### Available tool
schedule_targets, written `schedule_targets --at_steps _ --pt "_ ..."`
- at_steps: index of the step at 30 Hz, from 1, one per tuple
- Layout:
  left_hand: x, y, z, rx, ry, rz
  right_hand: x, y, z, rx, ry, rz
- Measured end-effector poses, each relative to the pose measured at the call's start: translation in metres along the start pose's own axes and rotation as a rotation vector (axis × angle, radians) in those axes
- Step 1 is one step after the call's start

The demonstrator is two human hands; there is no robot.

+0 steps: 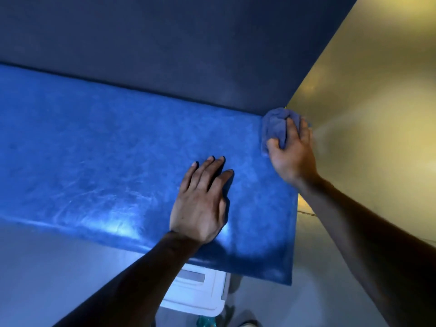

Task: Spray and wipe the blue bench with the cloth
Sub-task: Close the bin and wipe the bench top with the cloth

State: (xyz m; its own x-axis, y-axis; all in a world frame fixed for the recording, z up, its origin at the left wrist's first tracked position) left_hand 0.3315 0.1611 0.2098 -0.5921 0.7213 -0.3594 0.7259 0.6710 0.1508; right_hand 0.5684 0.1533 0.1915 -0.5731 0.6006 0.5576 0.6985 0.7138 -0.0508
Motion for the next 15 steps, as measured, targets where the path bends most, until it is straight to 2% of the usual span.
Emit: schedule_targets --at_steps 8,12,15 --pt "-0.004 0.0 0.002 0.035 0.034 -0.012 -0.015 -0.04 -0.009 0.053 0.15 0.044" --pt "-0.005 0.001 0.002 0.041 0.056 -0.016 -0.026 -0.096 -0.01 0.104 0.159 0.063" --pt "-0.006 0.0 0.003 0.053 0.06 -0.012 -0.034 -0.149 -0.011 0.051 0.183 0.104"
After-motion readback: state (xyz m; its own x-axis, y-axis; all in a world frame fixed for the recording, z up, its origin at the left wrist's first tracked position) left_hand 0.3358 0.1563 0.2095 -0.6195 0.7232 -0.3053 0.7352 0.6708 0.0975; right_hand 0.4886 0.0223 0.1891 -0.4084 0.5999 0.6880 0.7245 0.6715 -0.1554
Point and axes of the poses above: each hand's wrist, its own y-axis towards the middle knuckle, its own z-axis out of the palm, x = y × z, the point moved 10 cm from there along y, towards the middle knuckle, and after that the axes turned 1 degree about z, right-handed, at the moved point
